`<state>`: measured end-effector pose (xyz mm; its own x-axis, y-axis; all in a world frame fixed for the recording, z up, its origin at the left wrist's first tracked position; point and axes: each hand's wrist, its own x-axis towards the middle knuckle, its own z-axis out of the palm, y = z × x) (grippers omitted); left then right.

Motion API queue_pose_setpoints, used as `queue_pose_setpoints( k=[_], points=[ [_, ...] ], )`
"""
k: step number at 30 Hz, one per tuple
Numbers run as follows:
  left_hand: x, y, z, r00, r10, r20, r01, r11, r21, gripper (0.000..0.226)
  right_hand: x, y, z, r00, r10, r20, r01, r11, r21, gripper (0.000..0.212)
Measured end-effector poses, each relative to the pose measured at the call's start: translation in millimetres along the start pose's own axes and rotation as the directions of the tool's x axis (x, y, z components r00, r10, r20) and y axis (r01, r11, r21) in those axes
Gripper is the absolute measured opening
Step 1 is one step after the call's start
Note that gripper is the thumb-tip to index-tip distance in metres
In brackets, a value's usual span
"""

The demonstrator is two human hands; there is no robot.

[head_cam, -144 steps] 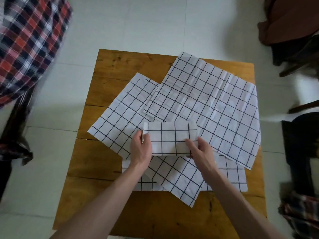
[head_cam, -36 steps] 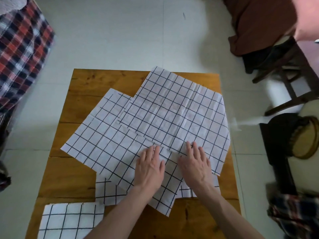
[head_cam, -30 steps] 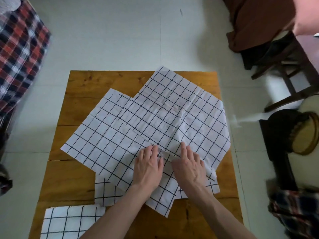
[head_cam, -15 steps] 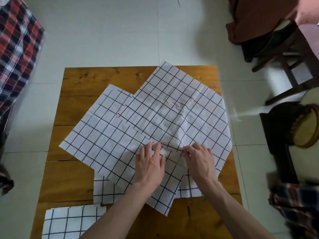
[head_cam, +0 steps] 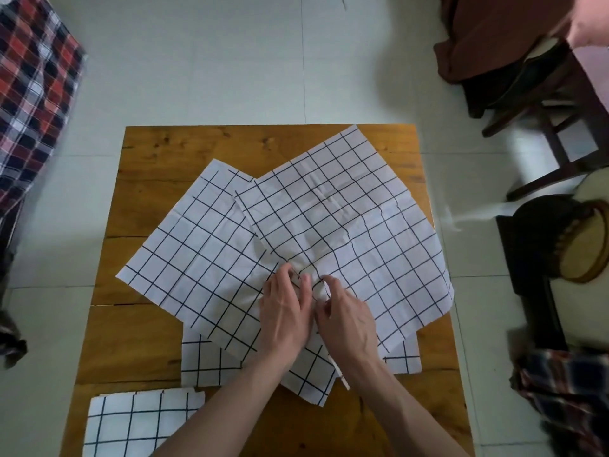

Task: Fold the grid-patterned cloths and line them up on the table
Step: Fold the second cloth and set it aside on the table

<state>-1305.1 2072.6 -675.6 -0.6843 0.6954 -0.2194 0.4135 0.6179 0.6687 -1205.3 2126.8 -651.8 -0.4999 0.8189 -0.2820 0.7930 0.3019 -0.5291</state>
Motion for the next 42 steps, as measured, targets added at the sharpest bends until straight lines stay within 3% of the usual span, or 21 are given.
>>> queue_pose_setpoints(
  k=[3, 6, 8, 13, 15, 17, 23, 26, 30, 33, 35, 38, 42],
  points=[
    [5.1, 2.5, 0.4, 0.991, -0.136, 0.014, 0.136, 0.965, -0.223, 0.043, 3.3, 2.0, 1.4, 0.997, -0.038, 0.073, 0.036, 0.999, 0.029, 0.052],
    [14.4, 6.8, 2.8, 0.957, -0.28, 0.07, 0.285, 0.875, -0.392, 0.06, 6.5, 7.1, -2.7, 0.983, -0.101, 0.153, 0.095, 0.994, 0.049, 0.046],
    [21.3, 9.2, 4.3, 0.931, -0.348, 0.108, 0.357, 0.813, -0.46, 0.059, 8.7, 14.5, -4.7, 0.984, -0.103, 0.144, 0.093, 0.993, 0.074, 0.041],
    [34.7, 16.0, -4.9, 0.921, -0.362, 0.141, 0.37, 0.706, -0.604, 0.044, 21.0, 57.2, -11.0, 0.992, -0.076, -0.104, 0.08, 0.996, 0.035, 0.038],
    [37.1, 20.7, -15.8, 0.929, -0.319, 0.188, 0.357, 0.637, -0.683, 0.049, 27.4, 72.9, -17.4, 0.984, -0.063, -0.165, 0.066, 0.998, 0.012, 0.04],
    [38.6, 20.9, -26.6, 0.939, -0.279, 0.201, 0.338, 0.637, -0.693, 0.057, 32.1, 83.2, -25.0, 0.98, -0.022, -0.198, 0.021, 1.0, -0.005, 0.042],
    [40.0, -2.4, -44.9, 0.951, -0.309, 0.021, 0.277, 0.818, -0.505, 0.051, 39.4, 97.3, -34.1, 0.972, 0.087, -0.218, -0.099, 0.994, -0.041, 0.049],
    [46.2, -23.7, -43.7, 0.938, -0.339, -0.077, 0.313, 0.92, -0.237, 0.047, 47.9, 101.2, -31.6, 0.969, 0.181, -0.167, -0.184, 0.983, -0.001, 0.052],
    [54.1, -39.5, -42.4, 0.954, -0.286, -0.092, 0.292, 0.955, 0.052, 0.053, 65.6, 100.1, -30.8, 0.972, 0.206, -0.11, -0.212, 0.976, -0.041, 0.057],
    [55.2, -44.1, -42.2, 0.977, -0.15, -0.152, 0.194, 0.92, 0.339, 0.055, 75.3, 93.1, -34.6, 0.993, 0.087, -0.082, -0.101, 0.978, -0.184, 0.055],
    [56.3, -49.1, -40.9, 0.99, -0.021, -0.14, 0.079, 0.9, 0.429, 0.054, 83.1, 90.5, -36.3, 0.998, -0.042, -0.046, 0.027, 0.956, -0.291, 0.055],
    [62.4, -60.9, -34.8, 0.982, 0.188, 0.009, -0.165, 0.837, 0.521, 0.058, 100.4, 91.0, -37.8, 0.985, -0.169, 0.033, 0.17, 0.917, -0.36, 0.058],
    [69.9, -70.0, -31.3, 0.954, 0.258, 0.156, -0.299, 0.758, 0.58, 0.06, 116.1, 94.9, -40.0, 0.981, -0.177, 0.079, 0.194, 0.886, -0.421, 0.058]
  ],
)
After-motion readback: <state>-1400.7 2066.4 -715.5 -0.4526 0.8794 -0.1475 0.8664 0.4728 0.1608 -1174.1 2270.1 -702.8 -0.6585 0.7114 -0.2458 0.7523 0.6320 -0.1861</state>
